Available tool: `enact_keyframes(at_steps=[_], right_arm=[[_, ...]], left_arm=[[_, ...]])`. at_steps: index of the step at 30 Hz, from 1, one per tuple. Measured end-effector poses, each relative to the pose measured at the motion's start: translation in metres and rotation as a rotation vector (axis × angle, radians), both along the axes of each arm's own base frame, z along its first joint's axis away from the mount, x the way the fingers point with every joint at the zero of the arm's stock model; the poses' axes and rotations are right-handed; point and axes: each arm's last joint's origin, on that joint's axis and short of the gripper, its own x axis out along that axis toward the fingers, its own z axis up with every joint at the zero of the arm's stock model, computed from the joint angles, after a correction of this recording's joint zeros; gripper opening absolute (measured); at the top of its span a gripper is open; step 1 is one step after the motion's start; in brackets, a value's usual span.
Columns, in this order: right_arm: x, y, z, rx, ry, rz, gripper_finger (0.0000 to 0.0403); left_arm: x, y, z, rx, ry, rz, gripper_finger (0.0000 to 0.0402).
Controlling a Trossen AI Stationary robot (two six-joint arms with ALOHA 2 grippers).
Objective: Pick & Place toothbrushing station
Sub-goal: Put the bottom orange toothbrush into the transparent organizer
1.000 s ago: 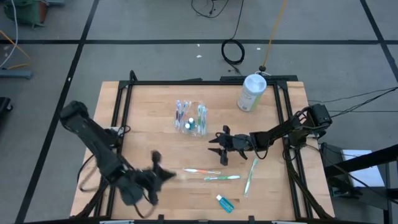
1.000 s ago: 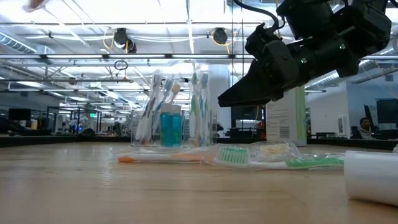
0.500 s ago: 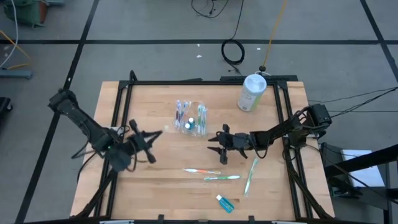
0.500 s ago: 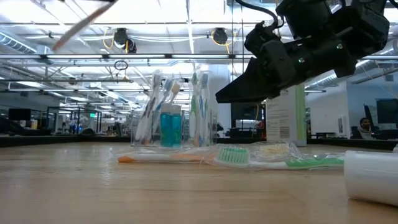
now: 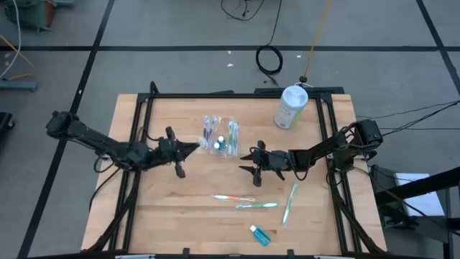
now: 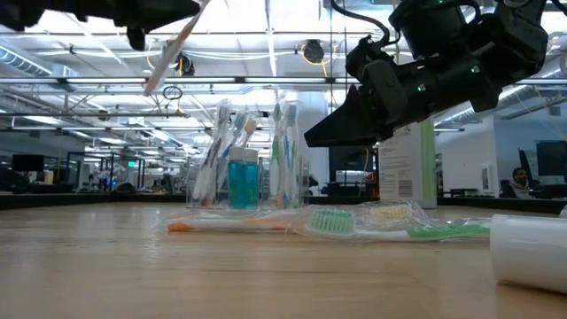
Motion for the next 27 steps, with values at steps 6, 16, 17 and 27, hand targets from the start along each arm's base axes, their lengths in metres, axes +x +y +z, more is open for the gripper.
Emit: enact_keyframes(at_steps=[6, 16, 17, 27], right_arm=[[0.000, -0.002, 0.000, 0.001, -0.005, -0.007, 0.0155], [0.000, -0.002, 0.000, 0.001, -0.005, -0.008, 0.0155], [0.000, -0.002, 0.000, 0.001, -0.005, -0.008, 0.0155], [0.000, -0.002, 0.000, 0.001, -0.004, -0.008, 0.0155]], left_arm=[[0.000, 0.021, -0.002, 0.045, -0.110, 0.008, 0.0002], [0.015, 0.051, -0.016, 0.056, -0.087, 0.072, 0.0002], [0.018, 0.054, -0.019, 0.054, -0.086, 0.080, 0.0002], [0.044, 0.072, -0.045, 0.069, -0.116, 0.118, 0.0003]])
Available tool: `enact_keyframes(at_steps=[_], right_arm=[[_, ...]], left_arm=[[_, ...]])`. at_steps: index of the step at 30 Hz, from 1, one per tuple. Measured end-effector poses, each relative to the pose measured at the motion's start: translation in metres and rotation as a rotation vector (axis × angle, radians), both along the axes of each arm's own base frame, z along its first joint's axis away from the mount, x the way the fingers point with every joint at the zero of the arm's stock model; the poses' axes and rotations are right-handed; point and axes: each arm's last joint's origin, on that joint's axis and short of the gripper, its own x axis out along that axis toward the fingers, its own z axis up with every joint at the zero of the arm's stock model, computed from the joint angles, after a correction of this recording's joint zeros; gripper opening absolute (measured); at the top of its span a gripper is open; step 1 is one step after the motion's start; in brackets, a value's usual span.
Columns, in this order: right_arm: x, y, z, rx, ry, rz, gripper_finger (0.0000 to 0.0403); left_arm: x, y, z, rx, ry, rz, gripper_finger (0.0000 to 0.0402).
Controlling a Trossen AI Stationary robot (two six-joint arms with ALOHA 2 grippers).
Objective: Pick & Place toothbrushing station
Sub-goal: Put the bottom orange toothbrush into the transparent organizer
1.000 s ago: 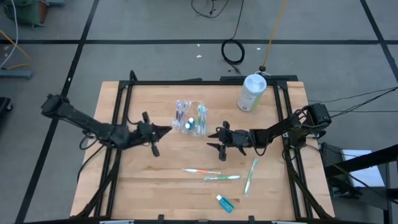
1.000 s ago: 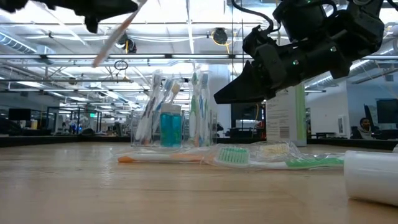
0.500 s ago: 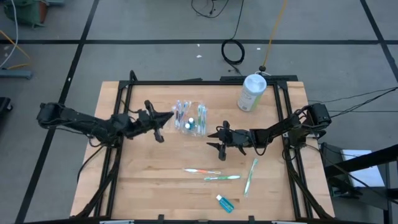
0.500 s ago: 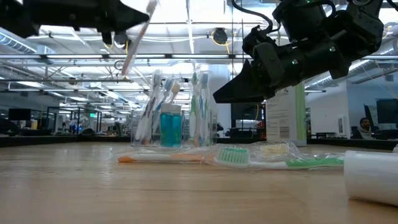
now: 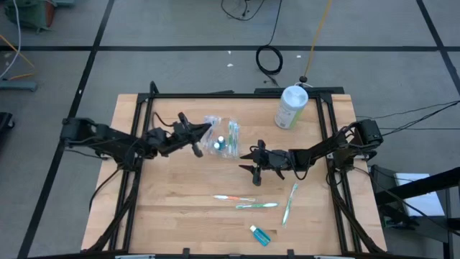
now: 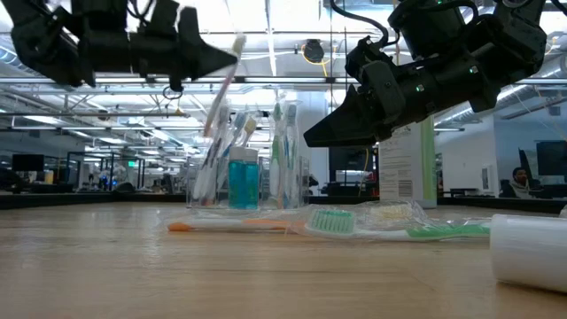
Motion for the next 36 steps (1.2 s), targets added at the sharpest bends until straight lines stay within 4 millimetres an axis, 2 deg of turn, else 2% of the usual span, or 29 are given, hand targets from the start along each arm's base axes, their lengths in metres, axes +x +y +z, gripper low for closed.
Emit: enact_keyframes(at_steps=[8, 21, 30, 36], right_arm=[[0.000, 0.000, 0.000, 0.000, 0.000, 0.000, 0.0155], [0.000, 0.000, 0.000, 0.000, 0.000, 0.000, 0.0155], [0.000, 0.000, 0.000, 0.000, 0.001, 0.000, 0.0155], [0.000, 0.000, 0.000, 0.000, 0.001, 0.000, 0.0155]], left_arm=[[0.012, 0.014, -0.023, 0.029, 0.032, 0.046, 0.0003], [0.022, 0.017, -0.057, -0.070, 0.138, 0.038, 0.0005], [0.021, 0.019, -0.063, -0.108, 0.181, 0.142, 0.0005], [0.021, 0.011, -0.061, -0.104, 0.178, 0.159, 0.0009]])
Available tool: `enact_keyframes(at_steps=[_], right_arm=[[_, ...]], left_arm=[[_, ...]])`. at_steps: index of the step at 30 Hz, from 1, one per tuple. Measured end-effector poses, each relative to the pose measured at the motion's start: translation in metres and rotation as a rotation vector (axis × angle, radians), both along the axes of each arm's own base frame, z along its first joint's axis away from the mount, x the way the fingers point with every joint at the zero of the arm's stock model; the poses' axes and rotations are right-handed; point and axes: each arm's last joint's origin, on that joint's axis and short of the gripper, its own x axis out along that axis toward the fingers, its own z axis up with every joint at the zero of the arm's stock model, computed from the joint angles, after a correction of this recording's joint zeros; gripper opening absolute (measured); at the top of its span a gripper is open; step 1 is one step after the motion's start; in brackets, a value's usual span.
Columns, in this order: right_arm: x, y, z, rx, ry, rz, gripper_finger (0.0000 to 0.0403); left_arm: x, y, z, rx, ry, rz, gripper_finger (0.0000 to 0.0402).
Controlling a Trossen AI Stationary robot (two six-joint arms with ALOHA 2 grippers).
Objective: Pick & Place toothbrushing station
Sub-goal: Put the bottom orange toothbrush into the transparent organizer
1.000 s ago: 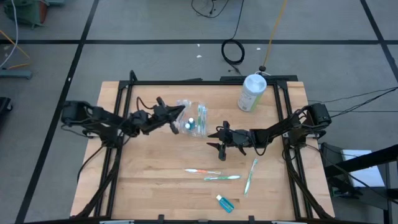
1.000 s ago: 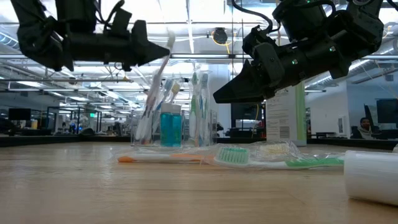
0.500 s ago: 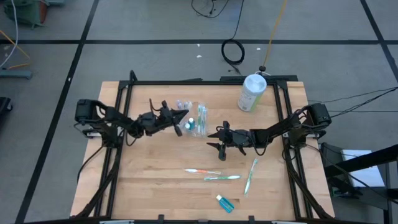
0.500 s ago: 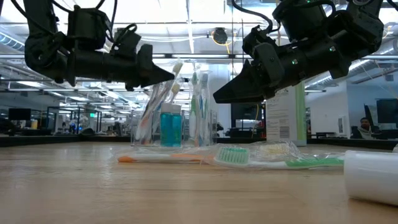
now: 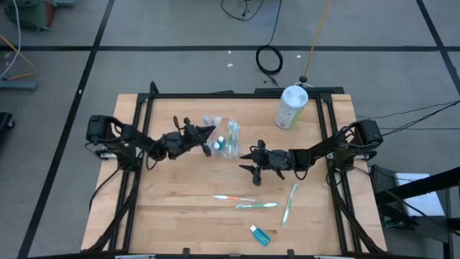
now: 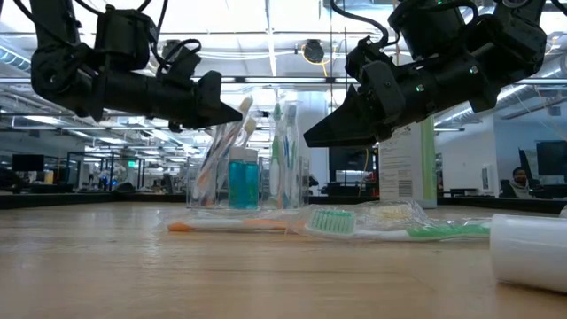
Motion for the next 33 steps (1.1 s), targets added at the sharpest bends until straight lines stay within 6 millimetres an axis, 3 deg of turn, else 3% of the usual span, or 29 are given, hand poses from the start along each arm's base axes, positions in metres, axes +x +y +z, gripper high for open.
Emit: enact_keyframes(at_steps=[24, 33], right_arm=[[0.000, 0.000, 0.000, 0.000, 0.000, 0.000, 0.0155], [0.000, 0.000, 0.000, 0.000, 0.000, 0.000, 0.0155]], left_arm=[[-0.006, -0.042, -0.001, 0.069, 0.072, 0.253, 0.0006], [-0.009, -0.044, -0.008, 0.100, 0.167, 0.356, 0.0014]])
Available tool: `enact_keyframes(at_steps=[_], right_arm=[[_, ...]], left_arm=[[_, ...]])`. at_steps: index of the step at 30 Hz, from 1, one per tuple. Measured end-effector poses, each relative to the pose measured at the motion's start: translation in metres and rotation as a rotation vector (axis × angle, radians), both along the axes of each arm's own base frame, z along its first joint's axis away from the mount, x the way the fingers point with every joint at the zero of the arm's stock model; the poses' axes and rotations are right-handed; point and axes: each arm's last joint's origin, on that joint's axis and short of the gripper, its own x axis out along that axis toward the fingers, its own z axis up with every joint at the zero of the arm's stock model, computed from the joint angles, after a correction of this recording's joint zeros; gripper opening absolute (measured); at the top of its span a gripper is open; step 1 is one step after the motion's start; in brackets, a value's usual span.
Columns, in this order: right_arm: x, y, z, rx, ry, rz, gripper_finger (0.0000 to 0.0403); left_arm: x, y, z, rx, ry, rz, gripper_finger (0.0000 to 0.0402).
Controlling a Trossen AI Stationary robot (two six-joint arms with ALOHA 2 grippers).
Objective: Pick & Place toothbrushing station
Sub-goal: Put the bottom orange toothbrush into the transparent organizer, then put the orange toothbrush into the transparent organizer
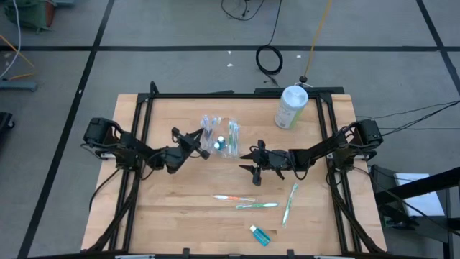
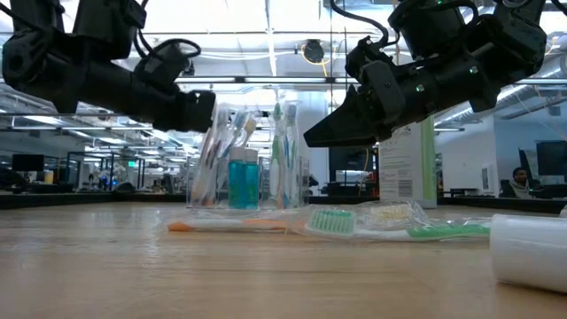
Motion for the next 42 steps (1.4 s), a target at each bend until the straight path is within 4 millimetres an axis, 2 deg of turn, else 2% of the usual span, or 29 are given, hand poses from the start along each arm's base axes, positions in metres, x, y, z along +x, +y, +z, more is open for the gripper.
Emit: enact_keyframes(at_steps=[7, 11, 26, 35, 42], right_arm=[[0.000, 0.000, 0.000, 0.000, 0.000, 0.000, 0.0155], [0.000, 0.000, 0.000, 0.000, 0.000, 0.000, 0.0155], [0.000, 0.000, 0.000, 0.000, 0.000, 0.000, 0.0155], [0.000, 0.000, 0.000, 0.000, 0.001, 0.000, 0.0155], [0.000, 0.000, 0.000, 0.000, 0.000, 0.000, 0.0155]], left_arm=[[-0.001, 0.002, -0.009, -0.009, 0.078, -0.007, 0.0008], [0.000, 0.001, -0.010, -0.013, 0.096, -0.053, 0.0028], [0.000, 0.001, -0.010, -0.013, 0.098, -0.047, 0.0106], [-0.001, -0.007, -0.012, -0.010, 0.112, -0.077, 0.0161], [-0.004, -0.014, -0.011, 0.036, 0.140, 0.003, 0.0196]])
